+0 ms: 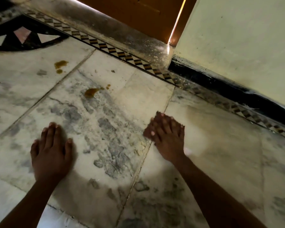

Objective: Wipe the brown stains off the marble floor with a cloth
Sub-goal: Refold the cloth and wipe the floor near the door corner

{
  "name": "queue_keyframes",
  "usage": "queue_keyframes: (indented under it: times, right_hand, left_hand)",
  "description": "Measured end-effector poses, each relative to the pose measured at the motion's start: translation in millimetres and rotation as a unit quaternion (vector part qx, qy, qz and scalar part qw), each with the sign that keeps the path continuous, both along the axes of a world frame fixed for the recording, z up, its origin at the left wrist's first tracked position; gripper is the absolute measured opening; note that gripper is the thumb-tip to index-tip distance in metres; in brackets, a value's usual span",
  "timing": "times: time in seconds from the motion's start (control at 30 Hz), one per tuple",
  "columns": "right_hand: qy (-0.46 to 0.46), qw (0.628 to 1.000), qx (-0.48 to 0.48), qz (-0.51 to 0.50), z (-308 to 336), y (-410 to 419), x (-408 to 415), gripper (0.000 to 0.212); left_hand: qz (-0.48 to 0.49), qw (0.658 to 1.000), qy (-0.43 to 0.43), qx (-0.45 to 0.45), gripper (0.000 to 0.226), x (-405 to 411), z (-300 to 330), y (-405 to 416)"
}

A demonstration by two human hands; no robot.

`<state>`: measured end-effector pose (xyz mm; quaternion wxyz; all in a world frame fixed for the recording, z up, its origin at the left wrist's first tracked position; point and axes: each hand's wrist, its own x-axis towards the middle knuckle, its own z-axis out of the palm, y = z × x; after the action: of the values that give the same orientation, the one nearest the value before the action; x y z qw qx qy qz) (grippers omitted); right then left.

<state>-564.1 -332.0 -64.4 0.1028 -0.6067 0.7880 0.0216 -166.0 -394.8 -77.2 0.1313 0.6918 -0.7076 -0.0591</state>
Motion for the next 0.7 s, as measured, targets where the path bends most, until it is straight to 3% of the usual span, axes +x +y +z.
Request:
queue_keyframes:
  times: [0.07,0.17,0.23,0.33,0.43,0.5,0.63,0.7]
  right_hand:
    - [-0.011,0.999,-0.036,0.007,3,46,9,0.057]
    - [-0.019,0.983,-0.05,-0.174,6,87,-11,0.06]
    - [-0.024,0.962,-0.034,-0.27,7,67,-23,0.063]
    - [-0.057,0.941,-0.021,-0.333,15,3,-17,0.066]
    - [-0.068,0.958,-0.018,-0.277,10,-49,-4,0.064]
    - [-0.051,0.981,0.004,-0.185,3,-57,3,0.062]
    - [-0.014,0.997,-0.029,0.068,3,1,17,0.062]
    - [0.001,0.996,-0.038,0.084,0,38,13,0.059]
  left_hand:
    - [0.0,1.0,-0.003,-0.006,0.073,0,1,1]
    - [-0.005,1.0,0.001,-0.005,0.074,0,3,1]
    - [0.005,1.0,0.0,0.0,0.074,-1,3,0]
    - [0.004,1.0,-0.011,0.012,0.074,-3,1,0]
    - [0.007,1.0,-0.009,0.008,0.073,-2,3,1]
    - [0.005,1.0,-0.009,0.007,0.073,-1,3,1]
    - [0.003,1.0,-0.012,0.017,0.074,0,4,0]
    - [0.0,1.0,-0.008,0.018,0.073,1,4,-1]
